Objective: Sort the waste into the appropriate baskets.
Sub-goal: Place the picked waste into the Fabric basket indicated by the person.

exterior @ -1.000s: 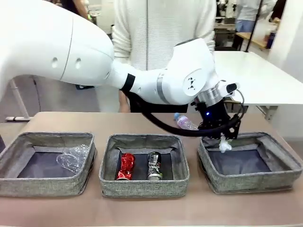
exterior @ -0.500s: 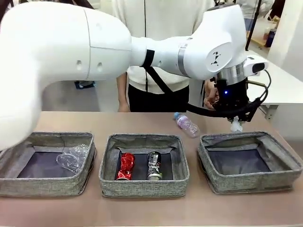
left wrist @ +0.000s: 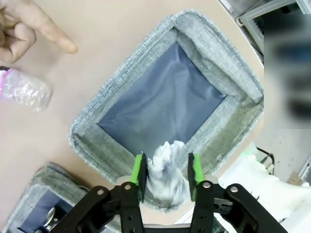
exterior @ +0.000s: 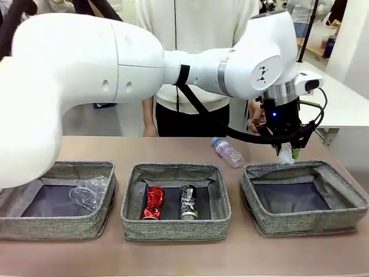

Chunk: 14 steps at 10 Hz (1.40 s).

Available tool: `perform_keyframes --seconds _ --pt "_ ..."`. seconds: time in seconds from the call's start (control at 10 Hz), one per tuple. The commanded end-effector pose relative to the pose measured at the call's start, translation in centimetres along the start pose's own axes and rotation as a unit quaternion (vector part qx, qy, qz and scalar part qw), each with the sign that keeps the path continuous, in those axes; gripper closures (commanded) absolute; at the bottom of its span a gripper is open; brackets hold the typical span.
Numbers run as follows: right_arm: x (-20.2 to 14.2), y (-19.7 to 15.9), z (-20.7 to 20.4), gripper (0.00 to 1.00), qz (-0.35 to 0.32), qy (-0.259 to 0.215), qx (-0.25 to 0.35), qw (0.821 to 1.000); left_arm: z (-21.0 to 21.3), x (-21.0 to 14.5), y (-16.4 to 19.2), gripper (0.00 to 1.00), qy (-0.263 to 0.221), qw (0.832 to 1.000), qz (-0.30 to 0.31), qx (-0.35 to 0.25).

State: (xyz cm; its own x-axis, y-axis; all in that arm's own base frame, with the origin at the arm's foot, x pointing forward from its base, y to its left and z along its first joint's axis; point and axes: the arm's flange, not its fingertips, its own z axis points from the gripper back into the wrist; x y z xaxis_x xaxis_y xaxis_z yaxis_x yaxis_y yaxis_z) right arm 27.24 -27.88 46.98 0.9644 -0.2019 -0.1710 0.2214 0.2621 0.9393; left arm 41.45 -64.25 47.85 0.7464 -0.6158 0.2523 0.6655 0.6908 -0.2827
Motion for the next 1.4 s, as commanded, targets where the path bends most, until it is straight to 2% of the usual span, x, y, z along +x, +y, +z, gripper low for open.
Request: perform_keyframes --seconds 0.0,0.5,0.6,0.7,0.9,1.0,1.1,1.2,1.3 --pt "-0.4 0.1 -0.1 0.00 -0.001 0.000 -0.006 1.000 0.7 0.8 -0.5 0.00 -0.001 1.000 0.005 0.011" --pt "-0.4 0.1 -0.1 0.00 -0.001 0.000 -0.006 1.000 1.2 0.4 0.5 0.00 0.006 1.000 0.021 0.015" --pt "-0.4 0.1 -0.1 0.00 -0.001 0.000 -0.006 1.000 2.0 -0.1 1.2 0.00 0.026 0.999 0.027 0.005" --pt "0.0 0.0 0.0 0.00 0.000 0.000 0.000 1.000 5.0 -1.1 2.5 0.00 0.050 0.998 0.031 0.006" --pt "1.8 2.0 -4.1 0.00 0.025 0.032 -0.009 0.999 14.5 -6.4 6.7 0.00 0.032 0.994 0.105 0.023" --pt "3.5 3.4 -8.4 0.00 0.019 -0.001 -0.041 0.999 19.4 -10.4 10.3 0.00 -0.023 0.981 0.184 0.058" --pt "5.1 5.2 -14.3 0.00 0.035 0.019 -0.044 0.998 23.9 -15.8 14.5 0.00 -0.066 0.956 0.278 0.060" --pt "5.6 6.4 -19.8 0.00 0.045 0.035 -0.060 0.997 27.2 -20.6 17.3 0.00 -0.077 0.947 0.310 0.016" --pt "5.2 7.1 -24.4 0.00 0.058 0.054 -0.065 0.995 29.7 -25.3 20.9 0.00 -0.093 0.932 0.350 -0.001"
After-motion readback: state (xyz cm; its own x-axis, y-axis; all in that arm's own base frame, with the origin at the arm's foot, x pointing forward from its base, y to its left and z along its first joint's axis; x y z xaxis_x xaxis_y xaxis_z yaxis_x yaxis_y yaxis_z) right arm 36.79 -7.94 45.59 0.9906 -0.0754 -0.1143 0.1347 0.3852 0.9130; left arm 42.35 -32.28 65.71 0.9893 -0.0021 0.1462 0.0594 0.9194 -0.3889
